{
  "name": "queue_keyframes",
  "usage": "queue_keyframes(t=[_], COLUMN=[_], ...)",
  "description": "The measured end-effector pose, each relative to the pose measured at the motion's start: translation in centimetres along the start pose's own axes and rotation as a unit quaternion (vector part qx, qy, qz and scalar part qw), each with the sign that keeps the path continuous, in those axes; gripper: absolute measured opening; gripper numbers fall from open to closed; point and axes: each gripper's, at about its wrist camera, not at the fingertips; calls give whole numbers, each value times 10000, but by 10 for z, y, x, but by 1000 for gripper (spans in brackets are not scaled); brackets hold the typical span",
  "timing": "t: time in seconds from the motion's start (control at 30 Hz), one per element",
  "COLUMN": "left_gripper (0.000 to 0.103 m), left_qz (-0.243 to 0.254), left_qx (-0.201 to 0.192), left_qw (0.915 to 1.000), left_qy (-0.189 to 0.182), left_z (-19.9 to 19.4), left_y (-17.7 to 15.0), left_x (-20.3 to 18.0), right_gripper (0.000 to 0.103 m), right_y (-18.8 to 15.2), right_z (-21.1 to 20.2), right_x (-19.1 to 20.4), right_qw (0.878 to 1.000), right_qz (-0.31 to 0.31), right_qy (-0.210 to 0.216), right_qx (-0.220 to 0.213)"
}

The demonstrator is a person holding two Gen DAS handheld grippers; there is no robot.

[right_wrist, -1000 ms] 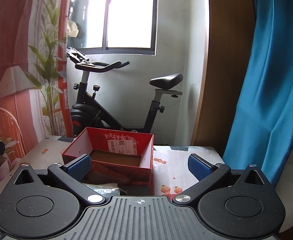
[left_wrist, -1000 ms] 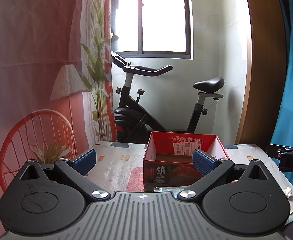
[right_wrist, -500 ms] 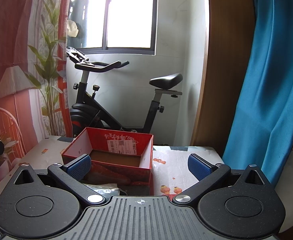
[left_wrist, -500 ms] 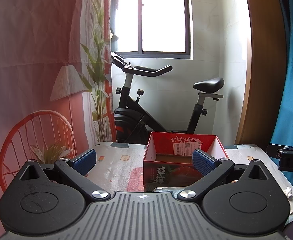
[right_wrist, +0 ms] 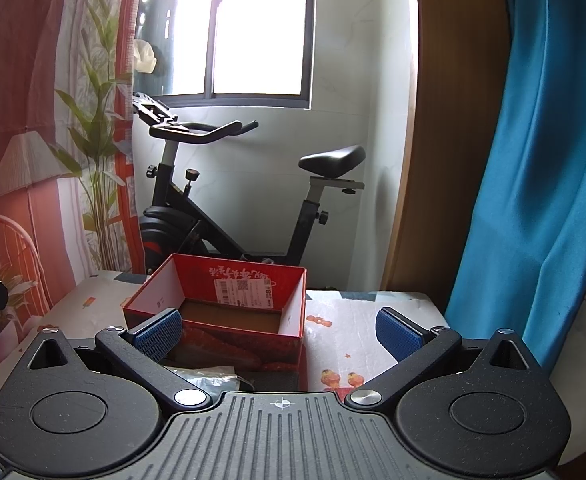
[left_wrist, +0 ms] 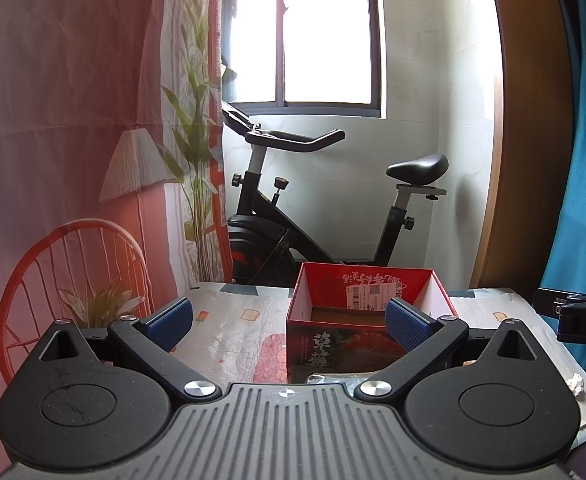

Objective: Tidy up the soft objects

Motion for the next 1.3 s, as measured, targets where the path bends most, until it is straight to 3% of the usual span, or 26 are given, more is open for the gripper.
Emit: queue_keyframes(t=[0.73, 1.0, 1.3], left_gripper=[103, 103, 103], left_qz=[-76, -289, -443], left_qx=[128, 554, 1396], left_qw=[9999, 9980, 9892], left_qy=[-17, 60, -93], left_z=[4, 36, 95], left_y=[-1, -4, -26], left_x=[5, 19, 36], right_gripper=[103, 103, 103], right_y=[-1, -15, -44], right_z=[6, 32, 90], right_x=[-3, -8, -3], right_qw=[9999, 9999, 9981], right_qz=[110, 164, 232], right_qy=[41, 13, 512], right_qx=[28, -35, 269])
Point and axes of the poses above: each gripper's, at about its wrist camera, not at the fingertips, and z roughly the way its jaws point, x to its left, y to its top, and after that the axes turned 15 degrees about x, right-handed
